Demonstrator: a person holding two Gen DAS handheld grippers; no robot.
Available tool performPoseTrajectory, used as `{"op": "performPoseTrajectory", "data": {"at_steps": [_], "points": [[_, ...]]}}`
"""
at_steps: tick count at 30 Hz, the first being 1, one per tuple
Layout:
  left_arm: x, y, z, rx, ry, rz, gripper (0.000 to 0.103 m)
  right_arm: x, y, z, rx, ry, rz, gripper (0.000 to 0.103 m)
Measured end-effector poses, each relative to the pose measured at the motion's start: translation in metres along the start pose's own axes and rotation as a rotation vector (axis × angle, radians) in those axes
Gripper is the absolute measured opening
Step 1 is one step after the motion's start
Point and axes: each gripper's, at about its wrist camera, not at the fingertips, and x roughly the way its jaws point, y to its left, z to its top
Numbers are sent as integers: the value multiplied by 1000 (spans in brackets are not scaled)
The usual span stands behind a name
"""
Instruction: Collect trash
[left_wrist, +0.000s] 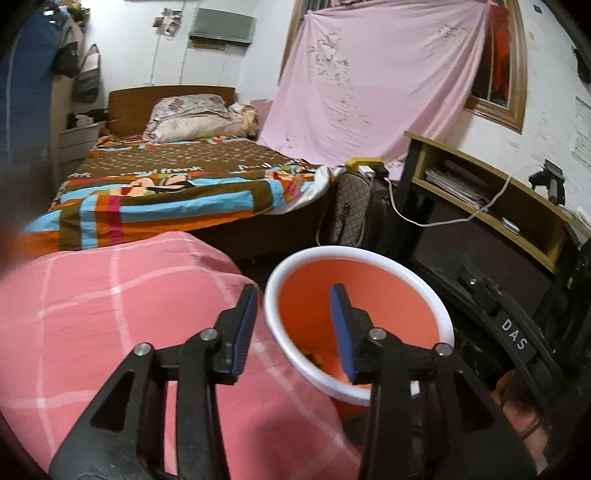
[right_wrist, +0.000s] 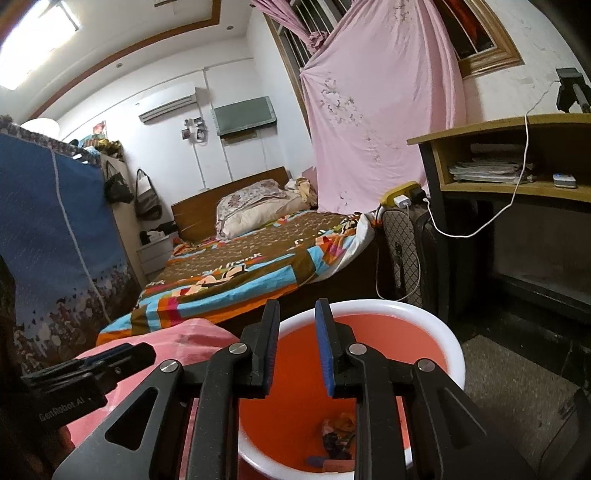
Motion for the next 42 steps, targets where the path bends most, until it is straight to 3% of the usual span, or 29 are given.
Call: {"op": "performPoseTrajectory", "data": {"at_steps": [4,12,14,18,30,36,42], "points": [[-18,12,-3,-28,-33,45,36,-6,11,3,-26,-21,16,37],[-75,42,-13,-84,-137,156,66,-27,37,5,-80,-56,55,46],[-93,51,-17,-96,-173,185,69,-33,44,3,-95,-58,67,49],[-119,62,-24,-127,-217,233,85,-50,58,-2,-127,-70,102,76],[-180,74,-59,-171,-284,339,88,-99,80,-15,-188,-107,157,87],[-202,73,-76,-160,-300,383,89,-120,89,-25,-210,-121,176,103],[-219,75,-91,-156,-301,416,89,-142,96,-39,-251,-135,197,103]]}}
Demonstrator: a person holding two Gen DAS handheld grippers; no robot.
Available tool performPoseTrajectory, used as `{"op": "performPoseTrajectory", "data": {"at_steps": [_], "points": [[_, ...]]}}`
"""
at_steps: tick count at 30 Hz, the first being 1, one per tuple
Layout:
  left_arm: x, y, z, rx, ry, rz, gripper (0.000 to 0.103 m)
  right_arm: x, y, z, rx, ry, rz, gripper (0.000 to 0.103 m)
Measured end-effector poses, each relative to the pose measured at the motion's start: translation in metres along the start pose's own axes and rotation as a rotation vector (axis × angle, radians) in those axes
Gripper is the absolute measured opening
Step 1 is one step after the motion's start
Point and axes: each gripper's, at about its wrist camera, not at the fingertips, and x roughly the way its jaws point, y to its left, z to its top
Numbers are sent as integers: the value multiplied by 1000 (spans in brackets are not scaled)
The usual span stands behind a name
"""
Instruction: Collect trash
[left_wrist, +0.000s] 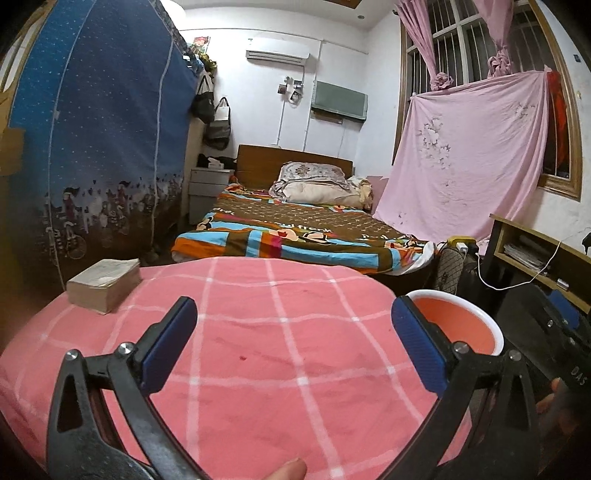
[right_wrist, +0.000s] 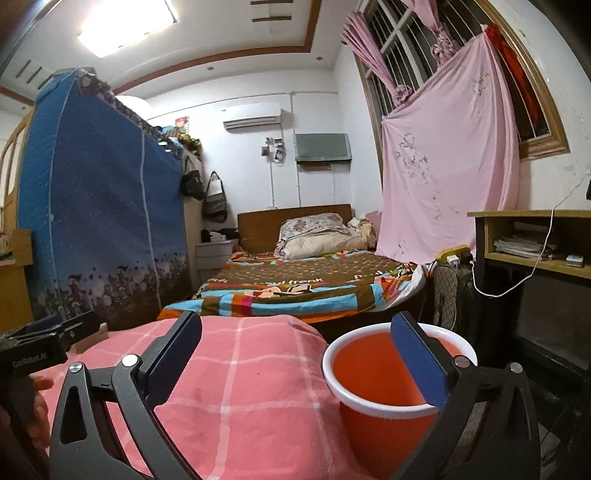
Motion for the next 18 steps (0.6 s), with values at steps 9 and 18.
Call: {"op": "performPoseTrajectory", "data": {"at_steps": [9,18], "points": [[-24,17,-22,17,-17,47,89,-27,12,-17,-26,-42,15,103],[-37,24,-38,43,-45,80,89,-29,21,-34,-59,-21,30,103]]}}
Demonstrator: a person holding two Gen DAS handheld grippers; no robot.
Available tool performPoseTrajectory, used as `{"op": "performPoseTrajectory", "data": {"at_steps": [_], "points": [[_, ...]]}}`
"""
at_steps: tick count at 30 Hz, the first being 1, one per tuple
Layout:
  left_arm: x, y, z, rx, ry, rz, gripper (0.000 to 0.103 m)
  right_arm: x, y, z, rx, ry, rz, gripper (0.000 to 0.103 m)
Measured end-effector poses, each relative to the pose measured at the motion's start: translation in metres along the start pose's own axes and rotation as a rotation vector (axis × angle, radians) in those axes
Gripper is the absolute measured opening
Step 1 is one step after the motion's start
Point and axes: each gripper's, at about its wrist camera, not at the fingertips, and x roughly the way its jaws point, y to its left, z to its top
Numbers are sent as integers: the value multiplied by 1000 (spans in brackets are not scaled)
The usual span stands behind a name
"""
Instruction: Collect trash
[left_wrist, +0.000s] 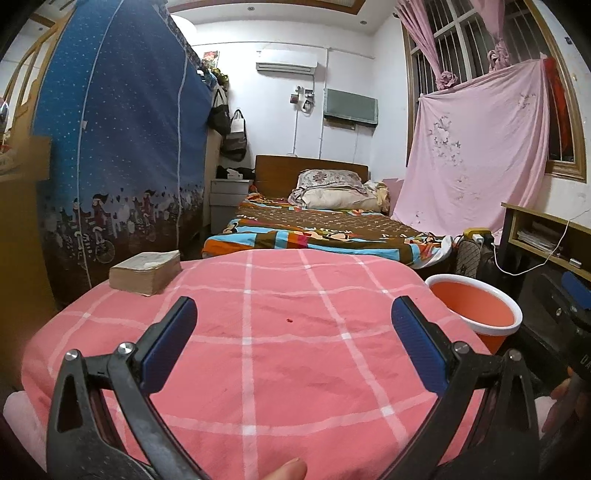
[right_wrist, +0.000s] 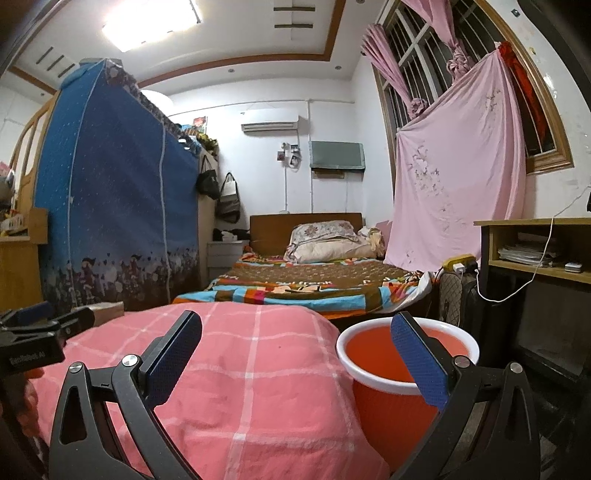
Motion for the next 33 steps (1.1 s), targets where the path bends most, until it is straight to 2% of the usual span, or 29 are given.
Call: {"op": "performPoseTrajectory", "data": {"at_steps": [33], "points": [[-4,5,-8,8,-9,22,89,0,0,-8,10,24,4,103]]}}
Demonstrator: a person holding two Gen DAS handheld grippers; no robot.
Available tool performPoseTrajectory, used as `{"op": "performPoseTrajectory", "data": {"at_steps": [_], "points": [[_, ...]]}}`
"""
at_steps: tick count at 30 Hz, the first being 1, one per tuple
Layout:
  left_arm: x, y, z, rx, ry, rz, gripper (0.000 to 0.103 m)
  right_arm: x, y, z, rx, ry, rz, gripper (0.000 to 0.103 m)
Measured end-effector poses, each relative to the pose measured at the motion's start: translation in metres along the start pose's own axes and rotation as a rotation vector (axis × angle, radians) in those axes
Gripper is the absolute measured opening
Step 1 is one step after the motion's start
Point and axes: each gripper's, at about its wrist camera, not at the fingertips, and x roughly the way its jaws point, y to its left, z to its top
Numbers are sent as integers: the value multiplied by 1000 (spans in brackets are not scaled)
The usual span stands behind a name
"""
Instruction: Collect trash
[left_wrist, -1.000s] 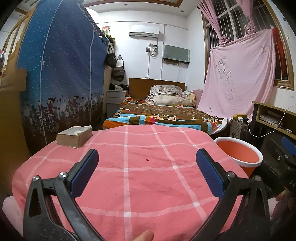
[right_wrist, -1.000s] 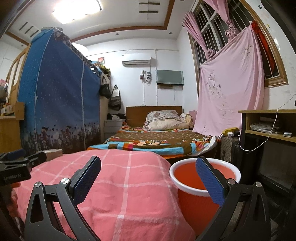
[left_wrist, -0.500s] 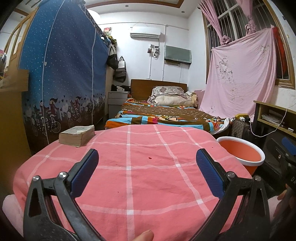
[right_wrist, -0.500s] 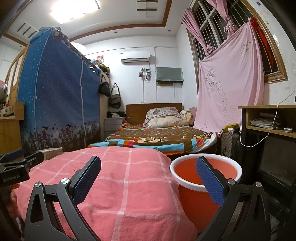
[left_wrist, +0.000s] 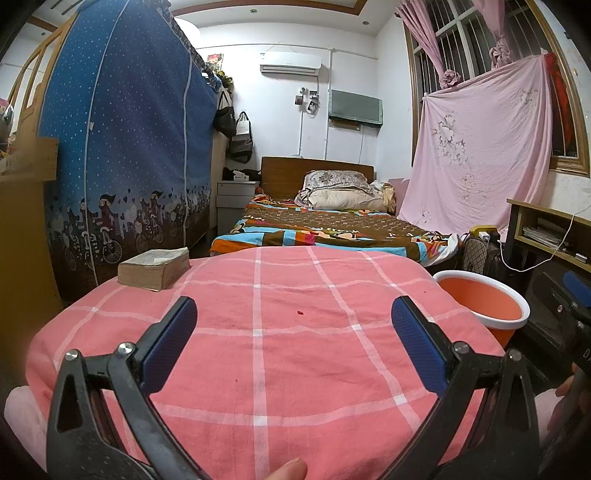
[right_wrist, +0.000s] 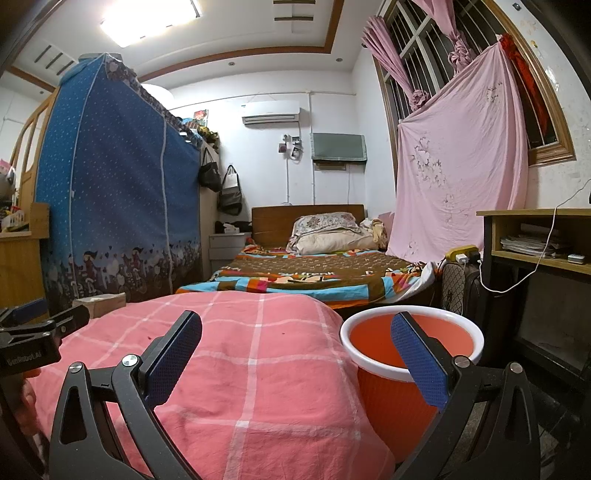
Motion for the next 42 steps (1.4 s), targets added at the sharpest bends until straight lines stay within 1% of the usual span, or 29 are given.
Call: {"op": "performPoseTrajectory", "data": {"at_steps": [26,34,39,42], "points": [[-1,-1,-2,4,1,-3,89,0,0,1,3,1,-1,103],[2,0,-1,-12,10,-8,89,-1,0,1,4,1,-2,103],[3,-1,-2,2,9,28,89,-1,1,1,4,3,-2,103],[3,0,-3,6,9,37,88,-2,2,1,3,6,-2,103]]}}
